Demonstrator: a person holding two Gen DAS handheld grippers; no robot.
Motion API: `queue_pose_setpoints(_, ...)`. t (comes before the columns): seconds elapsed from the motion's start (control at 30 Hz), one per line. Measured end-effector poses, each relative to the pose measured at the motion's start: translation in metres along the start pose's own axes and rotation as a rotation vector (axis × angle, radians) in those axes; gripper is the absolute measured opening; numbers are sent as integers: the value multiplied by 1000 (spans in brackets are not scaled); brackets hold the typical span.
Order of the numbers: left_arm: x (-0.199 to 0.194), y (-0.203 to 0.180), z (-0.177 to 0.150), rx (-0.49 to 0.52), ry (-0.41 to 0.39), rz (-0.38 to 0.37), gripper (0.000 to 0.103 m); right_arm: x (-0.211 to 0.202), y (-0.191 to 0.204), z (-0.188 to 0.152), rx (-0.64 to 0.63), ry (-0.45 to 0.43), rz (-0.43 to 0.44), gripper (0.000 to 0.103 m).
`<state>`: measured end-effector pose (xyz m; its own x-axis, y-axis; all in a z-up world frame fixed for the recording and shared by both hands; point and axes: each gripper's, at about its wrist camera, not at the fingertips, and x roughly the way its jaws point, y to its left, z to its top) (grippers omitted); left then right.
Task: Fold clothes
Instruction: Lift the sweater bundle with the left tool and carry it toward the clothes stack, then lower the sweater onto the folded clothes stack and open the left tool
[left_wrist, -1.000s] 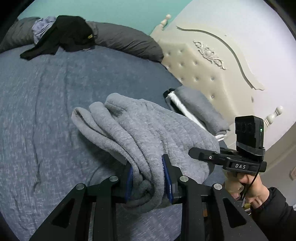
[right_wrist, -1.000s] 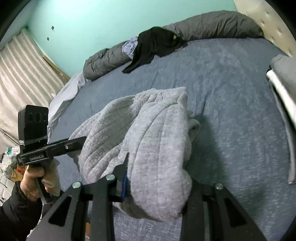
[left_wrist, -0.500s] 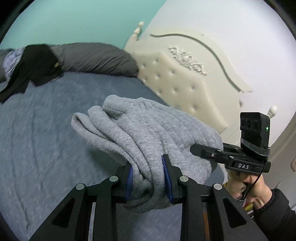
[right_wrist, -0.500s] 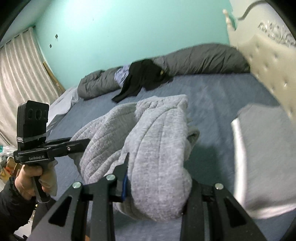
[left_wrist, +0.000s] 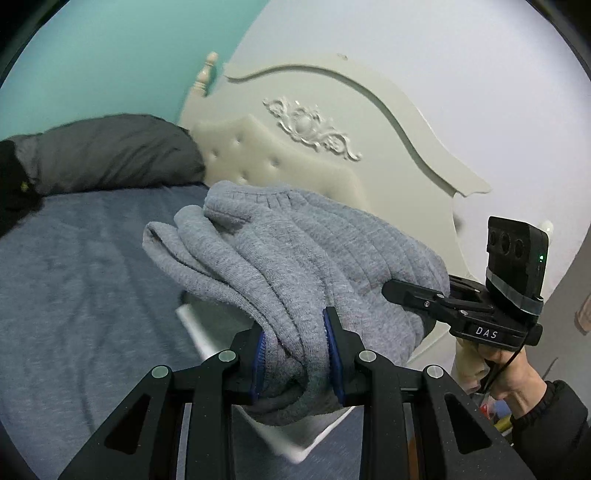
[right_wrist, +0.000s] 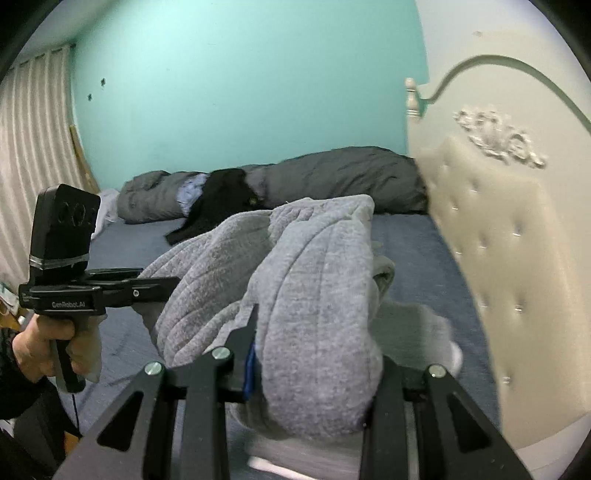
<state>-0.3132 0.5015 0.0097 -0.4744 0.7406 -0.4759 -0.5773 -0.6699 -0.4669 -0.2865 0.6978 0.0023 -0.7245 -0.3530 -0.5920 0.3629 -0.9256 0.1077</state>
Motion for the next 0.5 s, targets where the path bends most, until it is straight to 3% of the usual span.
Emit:
queue_pose_setpoints(0.17,66,-12,-30,-40,56,4,30,14,-50,-34,-3,53,-66,32)
queue_pose_setpoints(0.3,107,-6,-69,-99,144,15,30,44,-75,-77,19,158,-85,32)
queue_pose_setpoints(0.5,109,0,-89,-175,129,-17,31,44,-108,-111,173,142,-21,34)
